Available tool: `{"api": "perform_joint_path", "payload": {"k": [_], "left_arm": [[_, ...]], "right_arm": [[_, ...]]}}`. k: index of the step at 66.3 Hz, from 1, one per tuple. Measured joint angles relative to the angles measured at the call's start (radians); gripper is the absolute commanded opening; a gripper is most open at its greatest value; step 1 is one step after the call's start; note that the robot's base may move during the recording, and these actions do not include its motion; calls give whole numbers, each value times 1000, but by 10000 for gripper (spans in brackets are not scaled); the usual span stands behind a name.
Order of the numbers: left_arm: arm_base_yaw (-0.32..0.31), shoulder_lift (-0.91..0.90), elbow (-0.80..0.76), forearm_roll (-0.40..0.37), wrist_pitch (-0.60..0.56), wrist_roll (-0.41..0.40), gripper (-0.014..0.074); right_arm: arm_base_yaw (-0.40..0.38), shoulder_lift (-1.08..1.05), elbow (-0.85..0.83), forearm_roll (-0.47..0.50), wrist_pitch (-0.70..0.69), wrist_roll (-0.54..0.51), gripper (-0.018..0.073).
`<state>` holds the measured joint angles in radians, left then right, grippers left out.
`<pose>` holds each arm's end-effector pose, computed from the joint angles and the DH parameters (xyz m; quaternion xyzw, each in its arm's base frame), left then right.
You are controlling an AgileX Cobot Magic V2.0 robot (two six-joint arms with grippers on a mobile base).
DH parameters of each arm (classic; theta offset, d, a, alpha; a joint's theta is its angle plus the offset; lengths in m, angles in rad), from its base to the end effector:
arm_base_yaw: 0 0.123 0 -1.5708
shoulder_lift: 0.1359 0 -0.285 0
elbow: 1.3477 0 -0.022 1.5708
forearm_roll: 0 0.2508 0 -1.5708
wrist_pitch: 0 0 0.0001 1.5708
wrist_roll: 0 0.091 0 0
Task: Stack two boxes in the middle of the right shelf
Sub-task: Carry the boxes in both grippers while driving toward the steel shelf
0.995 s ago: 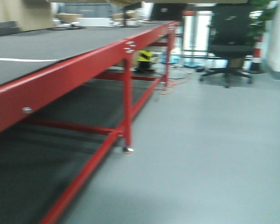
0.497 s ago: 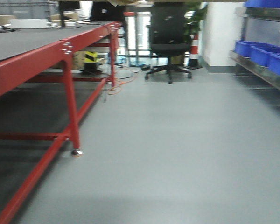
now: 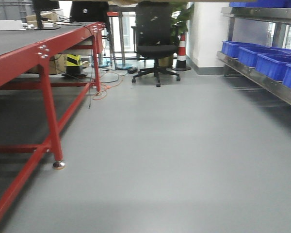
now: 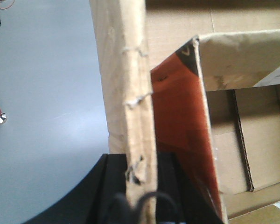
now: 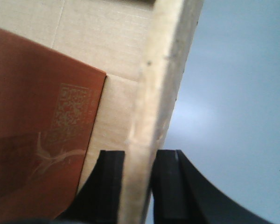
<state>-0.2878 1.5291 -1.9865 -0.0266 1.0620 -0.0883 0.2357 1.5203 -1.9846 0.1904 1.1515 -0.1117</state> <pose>0.2956 -0.0897 0.5104 0.0863 0.8601 -0.1070 0.4913 0.2887 0.0855 0.5069 -0.1584 0.8662 0.1234 0.4577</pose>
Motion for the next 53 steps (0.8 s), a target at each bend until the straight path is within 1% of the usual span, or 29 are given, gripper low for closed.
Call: {"api": "perform_joint_path", "payload": {"k": [53], "left_arm": [[0,0,0,0,0,0,-111]], "right_arm": [[0,0,0,0,0,0,-152]]}}
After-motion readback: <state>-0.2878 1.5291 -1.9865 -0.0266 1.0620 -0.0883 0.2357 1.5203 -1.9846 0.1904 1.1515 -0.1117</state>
